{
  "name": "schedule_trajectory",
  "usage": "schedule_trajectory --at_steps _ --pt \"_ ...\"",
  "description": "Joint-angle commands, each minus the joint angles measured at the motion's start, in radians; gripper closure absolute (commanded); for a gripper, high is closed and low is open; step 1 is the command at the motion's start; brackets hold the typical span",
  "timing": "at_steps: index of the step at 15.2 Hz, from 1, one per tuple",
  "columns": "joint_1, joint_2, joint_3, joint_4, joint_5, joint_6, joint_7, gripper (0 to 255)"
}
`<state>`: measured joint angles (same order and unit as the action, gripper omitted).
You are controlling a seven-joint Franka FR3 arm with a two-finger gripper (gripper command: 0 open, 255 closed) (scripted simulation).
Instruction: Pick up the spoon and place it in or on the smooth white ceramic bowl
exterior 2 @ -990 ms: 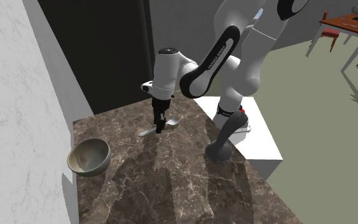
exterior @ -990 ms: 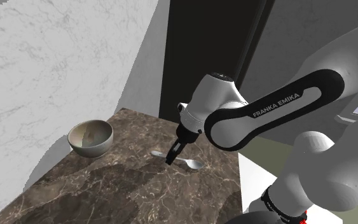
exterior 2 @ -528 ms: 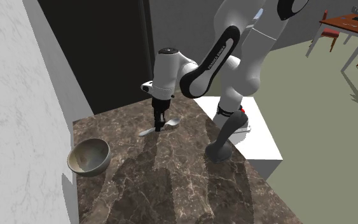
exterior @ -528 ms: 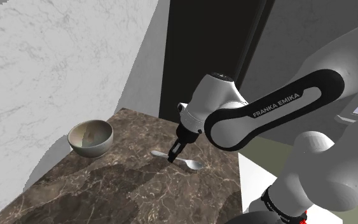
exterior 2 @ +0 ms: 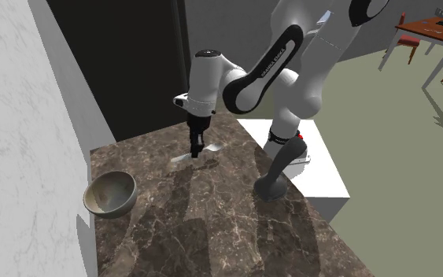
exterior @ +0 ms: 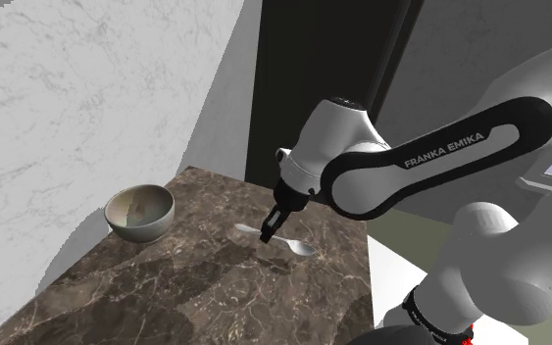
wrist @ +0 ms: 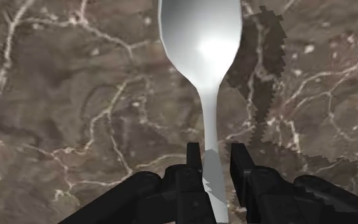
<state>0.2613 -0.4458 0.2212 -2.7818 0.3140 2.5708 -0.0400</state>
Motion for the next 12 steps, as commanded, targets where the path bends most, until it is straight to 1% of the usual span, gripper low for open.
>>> schedule_trajectory --at_steps 1,12 --pt "-0.004 -0.021 -0.002 0.013 -0.007 -0.035 0.006 255" --pt "-0.019 -0.122 -0.015 0.100 -0.040 -0.222 0.032 255"
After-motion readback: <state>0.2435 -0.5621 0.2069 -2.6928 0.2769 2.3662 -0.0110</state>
